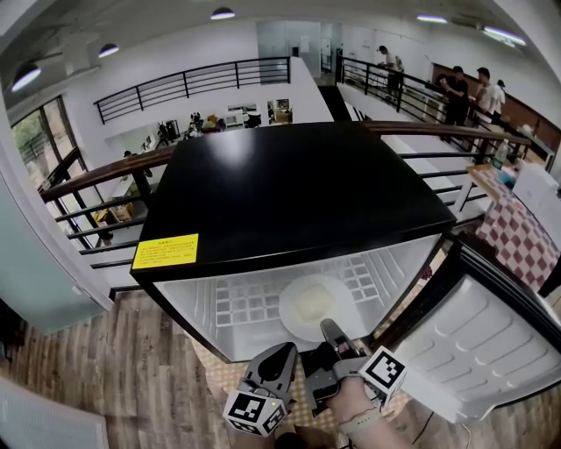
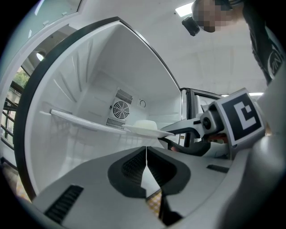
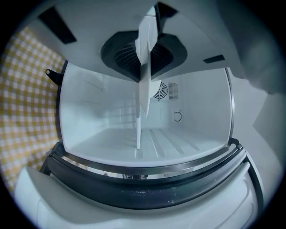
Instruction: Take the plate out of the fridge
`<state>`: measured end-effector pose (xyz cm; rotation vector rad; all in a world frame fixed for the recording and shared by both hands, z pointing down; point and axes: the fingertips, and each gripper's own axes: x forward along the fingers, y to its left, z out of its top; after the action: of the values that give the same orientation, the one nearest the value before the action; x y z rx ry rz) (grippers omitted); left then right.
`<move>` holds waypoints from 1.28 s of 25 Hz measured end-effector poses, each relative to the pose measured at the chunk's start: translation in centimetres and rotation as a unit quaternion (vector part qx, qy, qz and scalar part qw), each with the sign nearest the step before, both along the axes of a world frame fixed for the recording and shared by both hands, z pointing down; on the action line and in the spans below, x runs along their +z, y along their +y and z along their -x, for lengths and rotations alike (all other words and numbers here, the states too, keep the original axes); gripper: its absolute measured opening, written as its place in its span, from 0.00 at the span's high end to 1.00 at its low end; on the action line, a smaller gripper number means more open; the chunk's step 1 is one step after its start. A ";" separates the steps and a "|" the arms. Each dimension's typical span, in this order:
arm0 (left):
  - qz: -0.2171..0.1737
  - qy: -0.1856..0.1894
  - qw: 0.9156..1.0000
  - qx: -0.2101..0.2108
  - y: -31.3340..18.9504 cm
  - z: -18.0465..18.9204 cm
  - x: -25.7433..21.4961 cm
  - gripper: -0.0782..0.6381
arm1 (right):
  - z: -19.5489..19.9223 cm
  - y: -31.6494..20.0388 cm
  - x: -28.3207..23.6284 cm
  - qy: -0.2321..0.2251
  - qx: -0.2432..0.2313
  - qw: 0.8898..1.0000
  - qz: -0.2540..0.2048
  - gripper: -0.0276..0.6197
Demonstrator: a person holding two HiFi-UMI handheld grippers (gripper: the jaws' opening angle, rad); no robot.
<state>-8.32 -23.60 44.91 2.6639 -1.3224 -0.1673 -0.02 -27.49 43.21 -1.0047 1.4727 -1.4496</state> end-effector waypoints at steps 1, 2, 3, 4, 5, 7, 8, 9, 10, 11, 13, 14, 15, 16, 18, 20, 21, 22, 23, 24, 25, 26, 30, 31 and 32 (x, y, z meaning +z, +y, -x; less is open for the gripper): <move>0.000 0.001 1.000 -0.003 0.1 0.1 0.1 0.87 | 0.0 0.2 0.0 -0.001 -0.002 1.000 -0.002 0.88; 0.001 0.002 1.000 -0.006 0.2 0.2 0.1 0.87 | 0.0 0.4 0.0 -0.001 -0.004 1.000 -0.004 0.88; 0.001 0.001 1.000 -0.009 0.3 0.3 0.2 0.87 | 0.0 0.6 0.0 0.000 -0.007 1.000 -0.006 0.88; 0.001 0.001 1.000 -0.011 0.4 0.3 0.2 0.87 | 0.0 0.8 0.1 0.002 -0.009 1.000 -0.007 0.88; 0.001 0.000 1.000 -0.012 0.6 0.4 0.2 0.87 | 0.0 1.0 0.1 0.003 -0.012 1.000 -0.007 0.88; 0.000 -0.001 1.000 -0.015 0.8 0.4 0.1 0.87 | 0.1 1.4 0.1 0.006 -0.017 1.000 -0.009 0.88; 0.000 -0.001 1.000 -0.017 1.0 0.5 0.1 0.87 | 0.1 1.6 0.0 0.007 -0.019 1.000 -0.010 0.88; 0.000 -0.002 1.000 -0.019 1.1 0.5 0.1 0.87 | 0.1 1.7 0.0 0.008 -0.022 1.000 -0.013 0.88; 0.000 -0.003 1.000 -0.021 1.2 0.6 0.2 0.87 | 0.1 1.9 0.0 0.009 -0.025 1.000 -0.015 0.88; 0.001 -0.004 1.000 -0.023 1.4 0.6 0.3 0.87 | 0.1 2.2 -0.1 0.010 -0.028 0.999 -0.018 0.88; 0.002 -0.005 1.000 -0.028 1.6 0.8 0.5 0.87 | 0.1 2.6 -0.1 0.012 -0.034 0.999 -0.022 0.88; 0.003 -0.005 0.999 -0.031 1.8 0.9 0.6 0.87 | 0.1 2.8 0.0 0.013 -0.037 0.999 -0.024 0.88; 0.005 -0.005 0.999 -0.034 1.9 1.0 0.6 0.87 | 0.1 2.9 0.0 0.012 -0.039 0.999 -0.024 0.88; 0.006 -0.005 0.999 -0.037 2.1 1.1 0.7 0.87 | 0.1 3.1 0.0 0.011 -0.040 0.999 -0.024 0.88; 0.006 -0.005 0.999 -0.042 2.4 1.1 0.7 0.87 | 0.0 3.5 0.1 0.007 -0.044 0.999 -0.024 0.88; 0.006 -0.005 0.999 -0.045 2.7 1.1 0.7 0.87 | 0.0 3.9 0.1 0.007 -0.049 0.998 -0.025 0.88; 0.006 -0.005 0.999 -0.047 2.9 1.1 0.6 0.87 | 0.0 4.1 0.1 0.008 -0.052 0.998 -0.027 0.88; 0.006 -0.005 0.999 -0.048 3.1 1.1 0.6 0.87 | 0.1 4.3 0.0 0.010 -0.055 0.998 -0.028 0.88; 0.007 -0.006 0.999 -0.050 3.3 1.1 0.6 0.87 | 0.1 4.5 0.0 0.012 -0.059 0.998 -0.029 0.88; 0.007 -0.006 0.999 -0.052 3.5 1.1 0.6 0.87 | 0.2 4.7 0.0 0.012 -0.062 0.998 -0.030 0.88; 0.007 -0.007 0.999 -0.054 3.7 1.0 0.6 0.87 | 0.2 4.9 -0.1 0.012 -0.064 0.997 -0.030 0.88; 0.006 -0.007 0.998 -0.055 3.9 1.0 0.6 0.87 | 0.2 5.1 -0.1 0.012 -0.066 0.997 -0.031 0.88; 0.007 -0.006 0.998 -0.062 4.5 1.0 0.6 0.87 | 0.2 5.8 0.0 0.009 -0.072 0.997 -0.031 0.88; 0.008 -0.005 0.998 -0.064 4.7 1.0 0.6 0.87 | 0.2 5.9 0.1 0.009 -0.073 0.997 -0.031 0.88; 0.009 -0.004 0.998 -0.065 4.8 1.0 0.6 0.87 | 0.2 6.1 0.1 0.008 -0.074 0.997 -0.032 0.88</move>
<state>-9.31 -18.79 45.55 2.5666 -1.4940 -0.1606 -0.22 -21.38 43.27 -0.8863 1.6230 -1.4916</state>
